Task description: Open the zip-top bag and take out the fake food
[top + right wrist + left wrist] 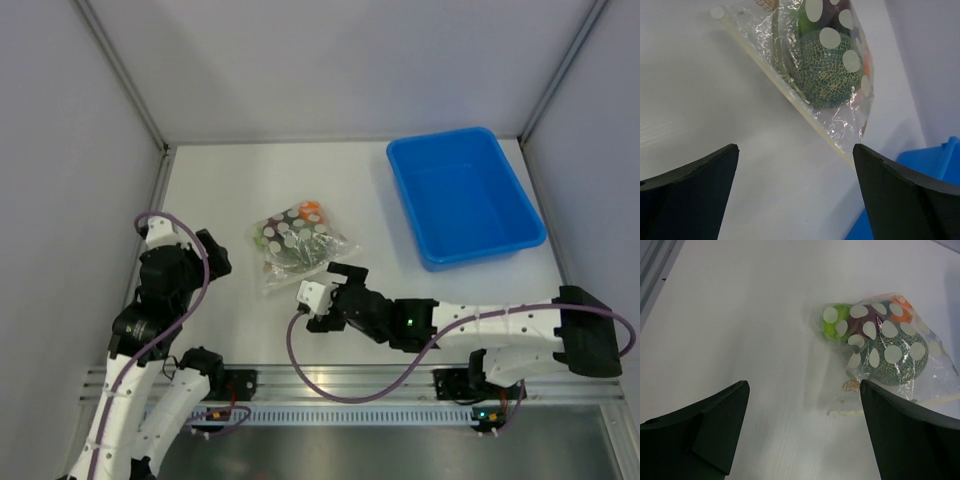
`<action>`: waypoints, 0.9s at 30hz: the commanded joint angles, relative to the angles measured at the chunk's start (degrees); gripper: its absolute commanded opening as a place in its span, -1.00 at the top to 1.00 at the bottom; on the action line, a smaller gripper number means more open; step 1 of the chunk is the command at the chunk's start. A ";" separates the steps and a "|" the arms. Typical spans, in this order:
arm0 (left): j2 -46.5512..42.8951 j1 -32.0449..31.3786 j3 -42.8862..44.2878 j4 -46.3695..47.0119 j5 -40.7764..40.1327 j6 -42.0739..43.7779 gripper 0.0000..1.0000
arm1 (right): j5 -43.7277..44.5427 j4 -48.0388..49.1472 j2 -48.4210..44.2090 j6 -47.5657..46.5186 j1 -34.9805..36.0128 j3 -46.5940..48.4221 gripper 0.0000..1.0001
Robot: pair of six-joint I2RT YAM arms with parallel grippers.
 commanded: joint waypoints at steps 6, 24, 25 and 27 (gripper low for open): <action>-0.33 -0.79 -0.10 2.72 -0.02 0.00 -0.96 | 4.86 21.70 13.01 -22.56 -0.54 -0.70 -0.99; -1.38 -1.76 -0.28 2.63 -0.19 0.00 -0.96 | 8.91 47.45 34.74 -30.83 -8.89 4.32 0.30; -1.47 -1.84 -0.28 2.54 -0.19 -0.09 -0.96 | 9.52 48.24 34.82 -30.74 -9.07 4.32 0.44; -1.47 -2.02 -0.28 2.63 -0.28 -0.09 -0.96 | 9.52 49.21 34.47 -30.83 -9.24 4.23 0.68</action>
